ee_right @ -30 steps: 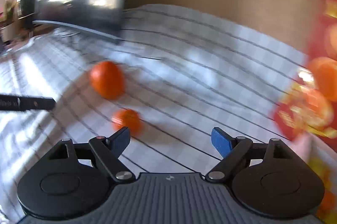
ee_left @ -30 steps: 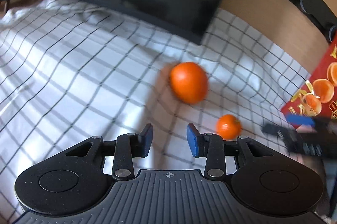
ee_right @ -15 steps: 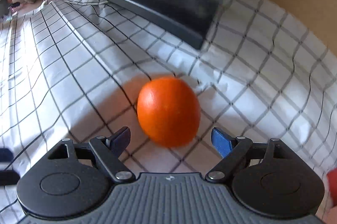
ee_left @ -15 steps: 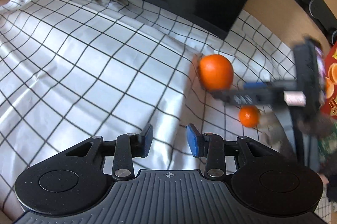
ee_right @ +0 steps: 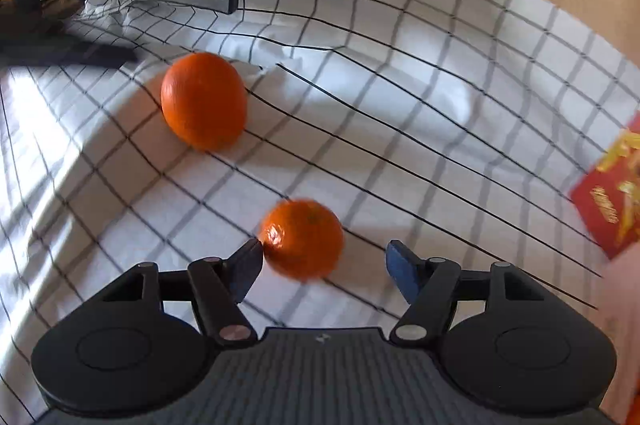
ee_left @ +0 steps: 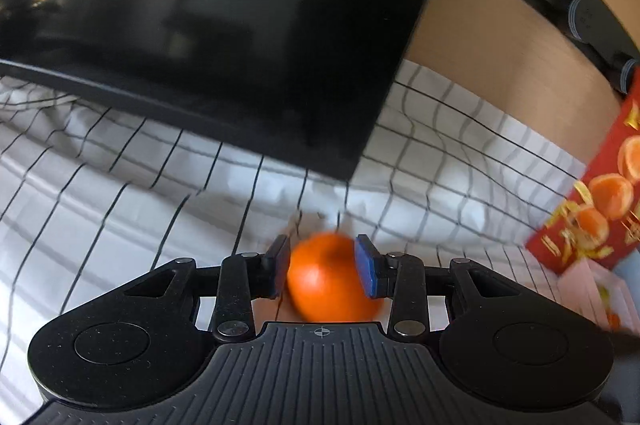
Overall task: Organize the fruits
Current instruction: 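Move both tools back over the cloth toward the large orange, then grasp the large orange on the cloth with the left tool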
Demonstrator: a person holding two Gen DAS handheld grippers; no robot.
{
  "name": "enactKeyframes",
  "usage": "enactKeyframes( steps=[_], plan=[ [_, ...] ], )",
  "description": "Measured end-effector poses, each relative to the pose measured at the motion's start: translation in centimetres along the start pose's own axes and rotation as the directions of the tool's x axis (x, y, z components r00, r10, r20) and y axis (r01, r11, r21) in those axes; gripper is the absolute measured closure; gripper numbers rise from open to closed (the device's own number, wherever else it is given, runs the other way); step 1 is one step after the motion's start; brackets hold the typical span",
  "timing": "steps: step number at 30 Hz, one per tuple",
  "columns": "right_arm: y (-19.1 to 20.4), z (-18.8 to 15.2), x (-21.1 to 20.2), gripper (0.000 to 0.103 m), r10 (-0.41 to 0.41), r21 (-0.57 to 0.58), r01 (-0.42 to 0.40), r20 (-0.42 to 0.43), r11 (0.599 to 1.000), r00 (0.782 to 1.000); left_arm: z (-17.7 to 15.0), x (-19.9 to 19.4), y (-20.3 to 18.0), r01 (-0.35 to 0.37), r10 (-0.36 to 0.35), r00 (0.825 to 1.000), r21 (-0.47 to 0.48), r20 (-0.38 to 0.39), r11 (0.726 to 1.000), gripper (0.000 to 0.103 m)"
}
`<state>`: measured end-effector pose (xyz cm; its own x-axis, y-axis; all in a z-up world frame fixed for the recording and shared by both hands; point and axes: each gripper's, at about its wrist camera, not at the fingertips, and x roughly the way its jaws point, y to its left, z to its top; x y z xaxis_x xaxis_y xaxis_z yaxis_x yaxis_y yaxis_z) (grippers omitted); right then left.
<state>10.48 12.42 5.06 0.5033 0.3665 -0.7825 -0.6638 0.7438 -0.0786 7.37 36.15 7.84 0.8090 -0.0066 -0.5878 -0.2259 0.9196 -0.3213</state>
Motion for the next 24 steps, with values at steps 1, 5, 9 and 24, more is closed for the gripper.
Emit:
enactKeyframes(
  steps=[1, 5, 9, 24],
  plan=[
    [-0.2, -0.6, -0.4, 0.034, -0.024, -0.004, 0.024, 0.002, 1.000, 1.000, 0.3, 0.8, 0.0, -0.002, 0.002, 1.000, -0.017, 0.000, 1.000, 0.064],
    [-1.5, -3.2, -2.1, 0.034, -0.066, 0.018, 0.066, -0.012, 0.998, 0.998, 0.2, 2.5, 0.0, 0.008, -0.009, 1.000, -0.039, -0.013, 0.999, 0.064],
    [-2.6, -5.2, -2.8, 0.034, -0.083, 0.061, 0.084, -0.030, 0.995, 0.996, -0.2, 3.0, -0.4, 0.005, -0.006, 1.000, -0.038, -0.015, 0.999, 0.063],
    [-3.3, -10.5, -4.4, 0.015, -0.096, 0.237, 0.092, 0.004, 0.967, 0.995, -5.6, -3.7, -4.5, 0.028, -0.024, 0.998, 0.087, -0.051, 0.996, 0.060]
  ],
)
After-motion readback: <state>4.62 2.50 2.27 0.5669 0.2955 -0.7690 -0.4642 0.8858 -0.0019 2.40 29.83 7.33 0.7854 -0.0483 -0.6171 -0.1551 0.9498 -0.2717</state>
